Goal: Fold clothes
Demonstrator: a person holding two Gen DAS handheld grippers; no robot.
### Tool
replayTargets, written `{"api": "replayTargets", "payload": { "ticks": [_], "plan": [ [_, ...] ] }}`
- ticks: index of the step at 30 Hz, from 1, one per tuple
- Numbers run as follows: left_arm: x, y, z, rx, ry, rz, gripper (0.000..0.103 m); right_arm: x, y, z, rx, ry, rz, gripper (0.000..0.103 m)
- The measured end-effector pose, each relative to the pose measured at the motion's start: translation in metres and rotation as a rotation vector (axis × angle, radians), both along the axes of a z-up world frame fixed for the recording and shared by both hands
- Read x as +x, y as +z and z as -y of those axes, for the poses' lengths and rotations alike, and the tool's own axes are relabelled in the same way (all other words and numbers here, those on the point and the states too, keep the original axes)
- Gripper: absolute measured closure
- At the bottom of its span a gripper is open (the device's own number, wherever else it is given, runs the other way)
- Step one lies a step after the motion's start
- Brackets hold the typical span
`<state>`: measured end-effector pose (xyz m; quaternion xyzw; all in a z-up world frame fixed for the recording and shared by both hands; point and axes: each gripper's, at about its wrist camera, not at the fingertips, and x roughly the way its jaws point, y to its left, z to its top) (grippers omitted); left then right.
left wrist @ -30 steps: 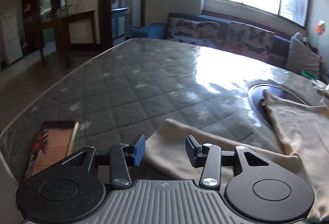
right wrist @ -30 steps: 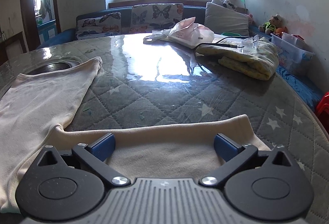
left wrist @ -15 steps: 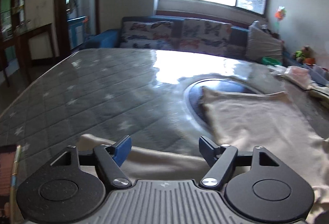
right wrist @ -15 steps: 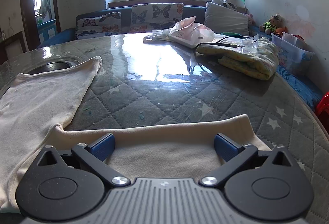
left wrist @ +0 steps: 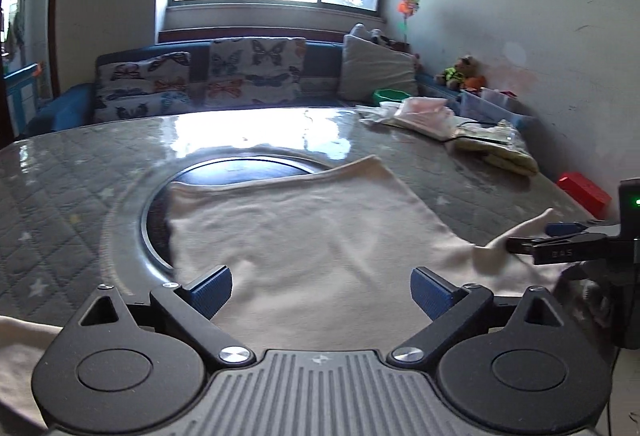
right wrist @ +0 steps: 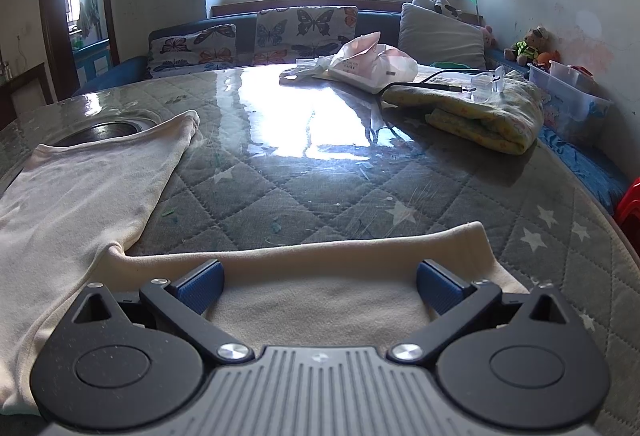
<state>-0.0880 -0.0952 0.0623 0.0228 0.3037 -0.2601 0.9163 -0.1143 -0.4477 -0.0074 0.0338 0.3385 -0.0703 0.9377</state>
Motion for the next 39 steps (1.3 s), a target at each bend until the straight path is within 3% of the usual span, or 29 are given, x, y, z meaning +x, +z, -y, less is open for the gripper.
{"api": "replayTargets", "payload": {
  "ticks": [15, 17, 27, 33, 39],
  "plan": [
    [-0.008, -0.006, 0.03, 0.013, -0.077, -0.039, 0.002, 0.0, 0.001, 0.001, 0.007, 0.001, 0.002, 0.0],
    [-0.009, -0.006, 0.032, 0.022, -0.088, -0.033, 0.002, -0.003, 0.004, 0.006, 0.029, -0.005, 0.01, 0.008],
    [-0.009, -0.009, 0.041, 0.039, -0.116, -0.04, 0.002, -0.033, 0.011, 0.054, 0.087, -0.189, 0.015, 0.01],
    [-0.011, -0.009, 0.042, 0.04, -0.13, -0.038, 0.002, -0.042, 0.01, 0.074, 0.11, -0.256, 0.018, 0.03],
    [-0.012, -0.01, 0.044, 0.044, -0.137, -0.043, 0.002, -0.044, 0.012, 0.069, 0.101, -0.252, 0.02, 0.065]
  ]
}}
